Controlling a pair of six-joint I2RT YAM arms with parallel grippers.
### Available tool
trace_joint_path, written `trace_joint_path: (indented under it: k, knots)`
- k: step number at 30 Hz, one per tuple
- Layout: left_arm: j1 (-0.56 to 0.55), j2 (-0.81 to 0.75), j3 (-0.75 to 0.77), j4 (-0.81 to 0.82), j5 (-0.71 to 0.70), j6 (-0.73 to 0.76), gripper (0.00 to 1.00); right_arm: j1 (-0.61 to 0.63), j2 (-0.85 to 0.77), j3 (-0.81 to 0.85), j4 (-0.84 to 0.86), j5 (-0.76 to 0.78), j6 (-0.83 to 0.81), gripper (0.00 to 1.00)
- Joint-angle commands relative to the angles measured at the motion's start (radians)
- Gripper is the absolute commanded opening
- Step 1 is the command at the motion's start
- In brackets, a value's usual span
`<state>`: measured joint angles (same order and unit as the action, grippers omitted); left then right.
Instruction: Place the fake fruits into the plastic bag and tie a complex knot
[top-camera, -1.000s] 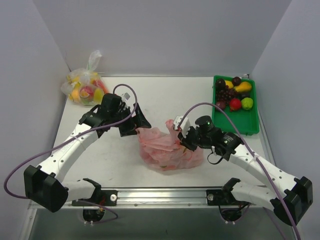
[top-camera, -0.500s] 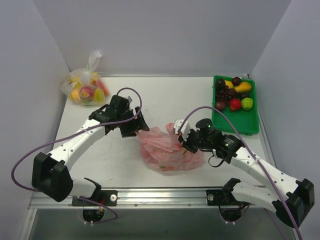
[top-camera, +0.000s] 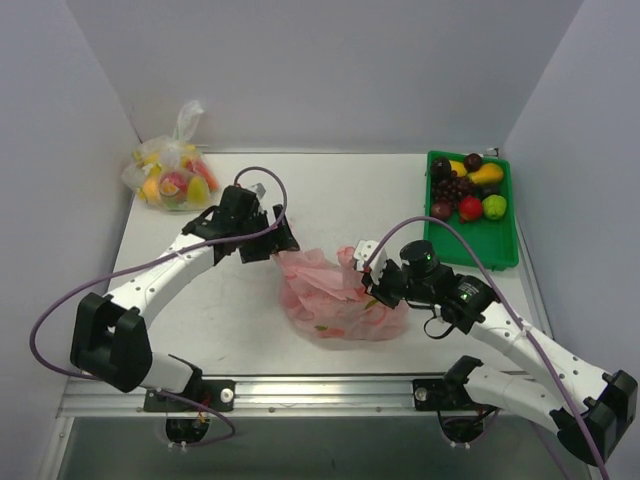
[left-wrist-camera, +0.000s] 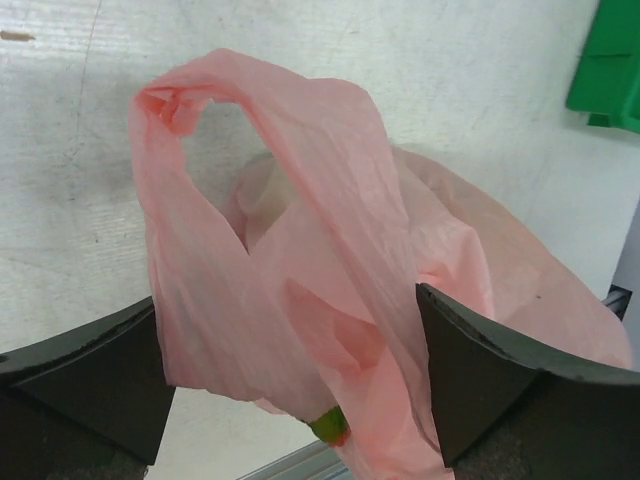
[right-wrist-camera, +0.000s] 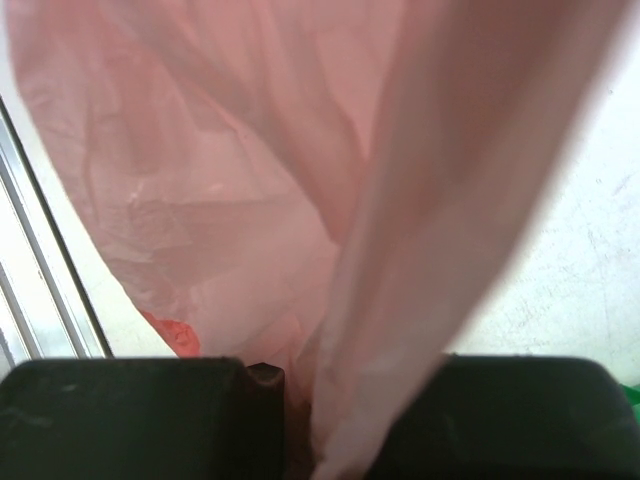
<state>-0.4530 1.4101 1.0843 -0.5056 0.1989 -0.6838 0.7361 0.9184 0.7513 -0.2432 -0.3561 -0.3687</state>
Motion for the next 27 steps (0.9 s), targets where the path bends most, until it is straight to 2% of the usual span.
trace_joint_path:
  k: [1,4,7,8,9,10,11,12,13,14,17,19,23,27]
  knots:
    - [-0.004,0.044,0.023,-0.024,-0.032,0.012,0.97,0.008,-0.018,-0.009,0.010,-0.024,-0.003,0.00]
    - [-0.004,0.066,0.031,-0.008,-0.020,-0.003,0.98,0.009,-0.026,-0.013,0.002,-0.027,-0.010,0.00]
    - [0.000,0.020,0.005,0.103,0.040,0.004,0.68,0.008,-0.026,-0.009,-0.001,-0.012,0.008,0.00]
    - [0.002,-0.005,-0.030,0.152,0.054,0.032,0.53,0.008,-0.024,-0.006,-0.001,-0.007,0.020,0.00]
    - [0.010,-0.029,-0.061,0.279,0.091,0.059,0.15,0.006,-0.021,-0.001,-0.002,-0.003,0.031,0.00]
    - [0.011,-0.092,-0.092,0.362,0.185,0.090,0.01,0.002,-0.015,0.003,-0.002,-0.001,0.043,0.00]
    - [0.019,-0.124,-0.127,0.448,0.260,0.148,0.00,-0.001,-0.007,0.009,-0.007,0.005,0.075,0.00]
    - [0.026,-0.155,-0.185,0.608,0.330,0.173,0.00,-0.012,-0.001,0.016,-0.010,0.009,0.094,0.00]
    - [0.033,-0.195,-0.196,0.652,0.391,0.202,0.00,-0.020,0.019,0.037,-0.016,0.014,0.117,0.00]
    - [0.034,-0.206,-0.205,0.724,0.554,0.261,0.00,-0.044,0.028,0.049,-0.024,0.019,0.161,0.00]
    - [0.033,-0.256,-0.227,0.753,0.786,0.401,0.00,-0.102,0.082,0.109,-0.065,-0.007,0.227,0.00]
    - [0.028,-0.296,-0.247,0.751,0.870,0.482,0.00,-0.176,0.129,0.173,-0.091,-0.036,0.284,0.00]
    - [0.001,-0.326,-0.245,0.730,0.979,0.721,0.00,-0.201,0.203,0.270,-0.169,-0.101,0.278,0.00]
    - [-0.036,-0.277,-0.205,0.727,1.033,0.786,0.00,-0.185,0.253,0.312,-0.157,-0.185,0.258,0.00]
